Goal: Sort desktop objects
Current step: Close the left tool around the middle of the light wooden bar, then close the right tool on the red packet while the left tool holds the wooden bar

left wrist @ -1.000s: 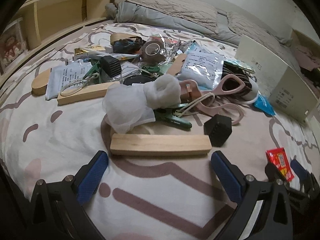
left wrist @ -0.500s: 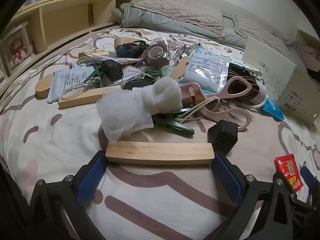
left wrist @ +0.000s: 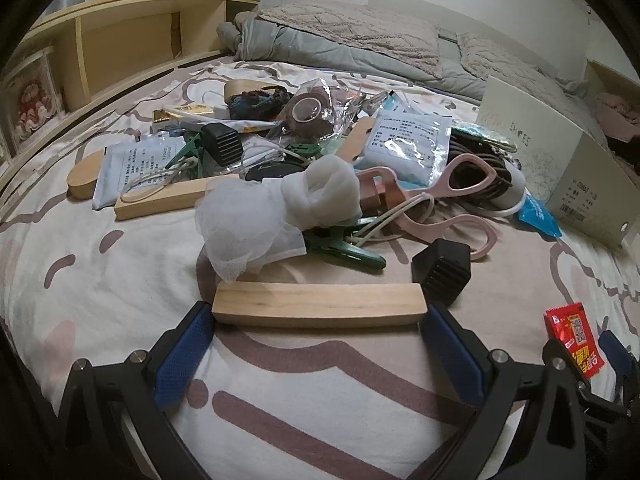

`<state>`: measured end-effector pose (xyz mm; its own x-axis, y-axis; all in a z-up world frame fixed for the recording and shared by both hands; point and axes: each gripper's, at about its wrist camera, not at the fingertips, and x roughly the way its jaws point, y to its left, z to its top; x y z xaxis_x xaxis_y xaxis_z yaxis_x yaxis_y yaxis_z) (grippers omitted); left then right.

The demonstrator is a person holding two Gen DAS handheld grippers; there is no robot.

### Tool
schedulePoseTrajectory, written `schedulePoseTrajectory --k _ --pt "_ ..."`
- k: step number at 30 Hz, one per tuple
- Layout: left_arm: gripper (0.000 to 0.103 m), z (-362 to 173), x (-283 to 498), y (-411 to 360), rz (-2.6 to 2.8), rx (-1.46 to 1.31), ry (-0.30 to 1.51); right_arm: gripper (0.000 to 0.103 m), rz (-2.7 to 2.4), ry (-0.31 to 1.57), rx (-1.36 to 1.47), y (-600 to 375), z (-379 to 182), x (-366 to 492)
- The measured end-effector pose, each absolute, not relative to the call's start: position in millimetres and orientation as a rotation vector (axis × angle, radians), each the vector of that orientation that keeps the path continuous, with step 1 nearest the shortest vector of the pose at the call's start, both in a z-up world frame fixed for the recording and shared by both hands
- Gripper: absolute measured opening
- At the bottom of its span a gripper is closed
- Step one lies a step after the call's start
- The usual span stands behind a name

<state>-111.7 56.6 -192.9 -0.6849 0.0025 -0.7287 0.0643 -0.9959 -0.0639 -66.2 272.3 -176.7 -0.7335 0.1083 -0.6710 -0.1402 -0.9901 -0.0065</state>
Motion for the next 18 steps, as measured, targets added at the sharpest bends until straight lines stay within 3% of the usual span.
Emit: schedulePoseTrajectory --k 18 --pt "0.100 -190.2 -109.9 47.9 -2.903 1.294 0.148 0.103 2.808 0.095 -1.136 275.5 -176.4 -70.6"
